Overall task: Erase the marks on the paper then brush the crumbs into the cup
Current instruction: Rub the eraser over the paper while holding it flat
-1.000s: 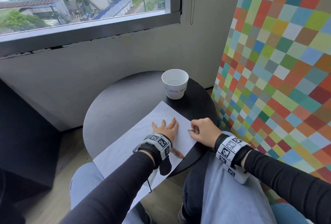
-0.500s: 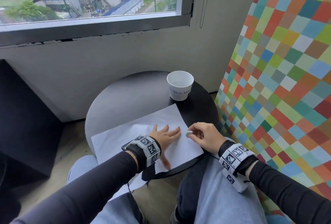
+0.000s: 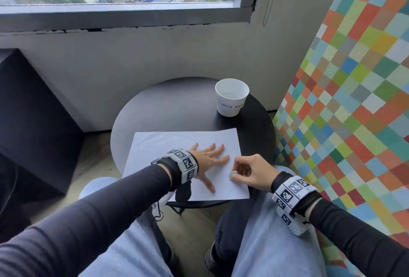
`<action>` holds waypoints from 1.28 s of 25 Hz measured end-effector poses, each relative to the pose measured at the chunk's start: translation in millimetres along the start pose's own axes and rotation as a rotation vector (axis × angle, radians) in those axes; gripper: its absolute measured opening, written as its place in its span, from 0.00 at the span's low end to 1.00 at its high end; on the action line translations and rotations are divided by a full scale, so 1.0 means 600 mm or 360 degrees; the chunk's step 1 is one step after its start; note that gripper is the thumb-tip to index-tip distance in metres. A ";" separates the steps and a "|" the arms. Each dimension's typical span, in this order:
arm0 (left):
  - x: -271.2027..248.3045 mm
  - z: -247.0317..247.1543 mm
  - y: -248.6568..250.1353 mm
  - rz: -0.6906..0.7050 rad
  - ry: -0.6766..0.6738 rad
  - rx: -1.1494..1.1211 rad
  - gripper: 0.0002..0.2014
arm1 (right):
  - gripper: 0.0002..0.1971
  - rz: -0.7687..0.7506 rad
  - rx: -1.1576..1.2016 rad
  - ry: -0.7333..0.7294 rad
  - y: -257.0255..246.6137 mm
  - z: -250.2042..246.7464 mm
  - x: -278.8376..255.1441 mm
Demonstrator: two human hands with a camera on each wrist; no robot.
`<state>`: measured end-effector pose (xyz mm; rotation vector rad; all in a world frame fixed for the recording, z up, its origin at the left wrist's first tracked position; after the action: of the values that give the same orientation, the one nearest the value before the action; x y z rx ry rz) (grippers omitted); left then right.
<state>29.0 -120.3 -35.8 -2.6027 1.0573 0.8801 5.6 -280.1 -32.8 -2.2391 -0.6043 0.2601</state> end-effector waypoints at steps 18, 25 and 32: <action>0.015 0.006 0.014 -0.0128 0.0142 -0.0148 0.67 | 0.07 -0.0108 -0.0093 0.0048 -0.011 0.016 0.008; 0.015 0.004 0.015 -0.0138 0.0115 -0.0129 0.67 | 0.07 -0.0111 -0.0066 0.0049 -0.012 0.013 0.011; 0.015 0.004 0.015 -0.0139 0.0099 -0.0145 0.67 | 0.06 -0.0121 -0.0094 0.0096 -0.013 0.010 0.016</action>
<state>26.8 -130.8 -42.9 -2.7444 0.9314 0.8518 9.1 -266.8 -30.9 -2.2664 -0.6708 0.1372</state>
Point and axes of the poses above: each hand's wrist, its own x-axis towards the middle knuckle, its own z-axis out of the palm, y = z × x, the point moved 5 cm from there along x, towards the middle knuckle
